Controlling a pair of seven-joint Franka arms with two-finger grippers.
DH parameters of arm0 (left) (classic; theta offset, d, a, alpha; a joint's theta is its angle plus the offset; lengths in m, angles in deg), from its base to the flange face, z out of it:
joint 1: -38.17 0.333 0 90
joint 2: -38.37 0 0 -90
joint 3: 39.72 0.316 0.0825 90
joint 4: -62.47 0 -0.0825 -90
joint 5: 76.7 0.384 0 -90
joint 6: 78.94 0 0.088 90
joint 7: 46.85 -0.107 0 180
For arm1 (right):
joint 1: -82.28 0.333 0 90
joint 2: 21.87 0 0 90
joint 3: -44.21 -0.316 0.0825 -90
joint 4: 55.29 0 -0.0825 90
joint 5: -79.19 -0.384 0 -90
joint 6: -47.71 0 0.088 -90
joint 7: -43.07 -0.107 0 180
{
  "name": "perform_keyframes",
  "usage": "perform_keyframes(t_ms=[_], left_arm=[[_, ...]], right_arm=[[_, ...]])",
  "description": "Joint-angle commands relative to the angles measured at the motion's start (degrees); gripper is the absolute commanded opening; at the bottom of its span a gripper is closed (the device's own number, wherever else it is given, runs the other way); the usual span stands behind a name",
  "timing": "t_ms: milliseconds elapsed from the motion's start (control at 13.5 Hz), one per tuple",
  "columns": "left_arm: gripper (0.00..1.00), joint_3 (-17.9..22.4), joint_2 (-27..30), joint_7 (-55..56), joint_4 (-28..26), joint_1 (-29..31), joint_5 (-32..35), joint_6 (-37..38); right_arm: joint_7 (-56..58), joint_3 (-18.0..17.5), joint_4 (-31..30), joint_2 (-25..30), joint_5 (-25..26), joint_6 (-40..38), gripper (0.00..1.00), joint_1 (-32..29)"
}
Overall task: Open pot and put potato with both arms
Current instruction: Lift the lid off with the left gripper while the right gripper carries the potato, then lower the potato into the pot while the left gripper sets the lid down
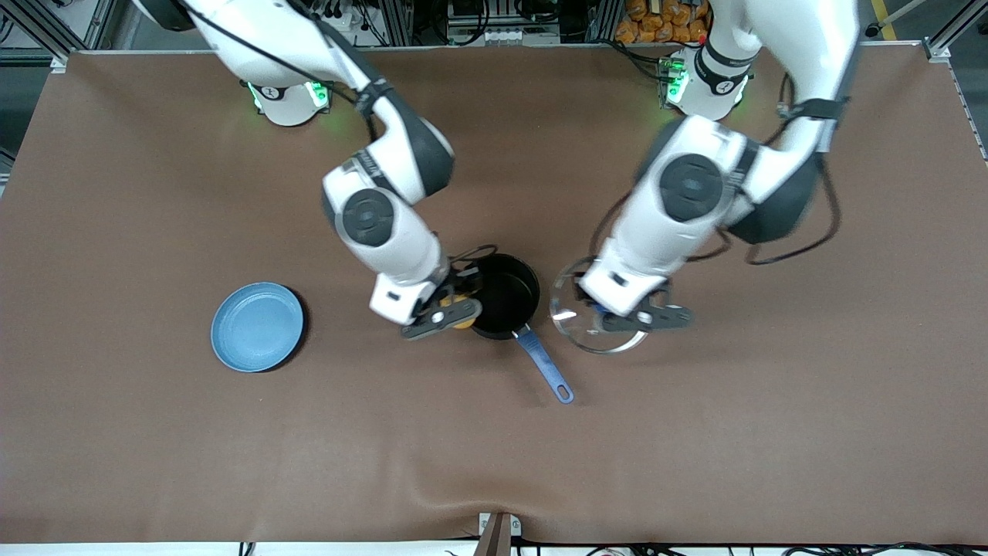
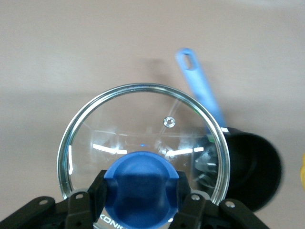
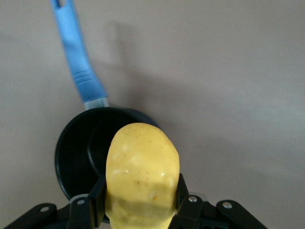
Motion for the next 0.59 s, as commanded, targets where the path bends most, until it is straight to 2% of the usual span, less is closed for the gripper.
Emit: perform_keyframes(t_ms=[0,223,520], left_arm=[[0.0,-1.08,4.92,-6.41,-7.67,5.54,-1.22,0.18],[0.0,-1.17,5.1,-15.29,-13.2,12.83,-1.13,-2.97],[0.0,-1.0,5.19,-20.14,-21.47,15.84,-0.26,-11.85]], right_arm=[[-3.42,0.61,1.63,-2.44,1.43,1.66,0.0,3.36],[-10.28,0.61,1.64,-4.91,4.41,4.47,0.0,6.0],[-12.22,0.61,1.55,-8.24,5.56,9.48,0.0,6.89]])
